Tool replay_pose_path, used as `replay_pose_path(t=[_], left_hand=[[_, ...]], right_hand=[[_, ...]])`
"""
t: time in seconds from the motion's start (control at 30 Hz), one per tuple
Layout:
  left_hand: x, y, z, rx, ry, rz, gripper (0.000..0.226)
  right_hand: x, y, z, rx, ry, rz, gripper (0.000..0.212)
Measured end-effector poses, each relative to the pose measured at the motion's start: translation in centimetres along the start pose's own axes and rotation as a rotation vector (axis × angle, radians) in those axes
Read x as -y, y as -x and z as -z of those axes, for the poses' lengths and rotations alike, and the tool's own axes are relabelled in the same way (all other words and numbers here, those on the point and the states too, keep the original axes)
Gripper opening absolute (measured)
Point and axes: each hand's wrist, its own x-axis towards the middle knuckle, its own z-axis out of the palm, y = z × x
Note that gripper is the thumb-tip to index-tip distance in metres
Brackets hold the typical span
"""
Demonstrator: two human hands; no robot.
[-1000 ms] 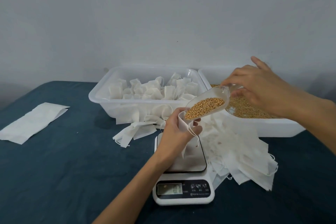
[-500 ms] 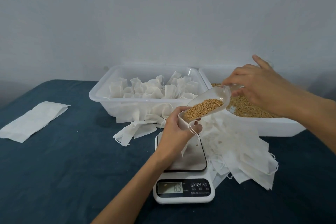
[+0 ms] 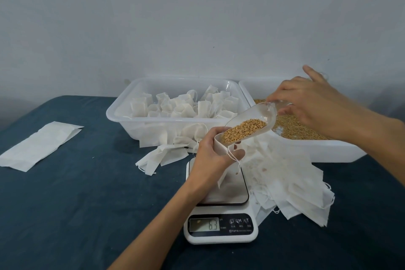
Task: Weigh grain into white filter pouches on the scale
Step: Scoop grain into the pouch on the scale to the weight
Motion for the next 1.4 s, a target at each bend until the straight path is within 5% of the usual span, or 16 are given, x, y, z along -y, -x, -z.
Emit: replay_pose_path(t=[1.4], left_hand=[[0.14,-0.19,0.07,-0.029,-0.015,-0.013,0.054]], right_hand=[[0.10,0.20,-0.16,0.008,0.016,-0.006,0.038]])
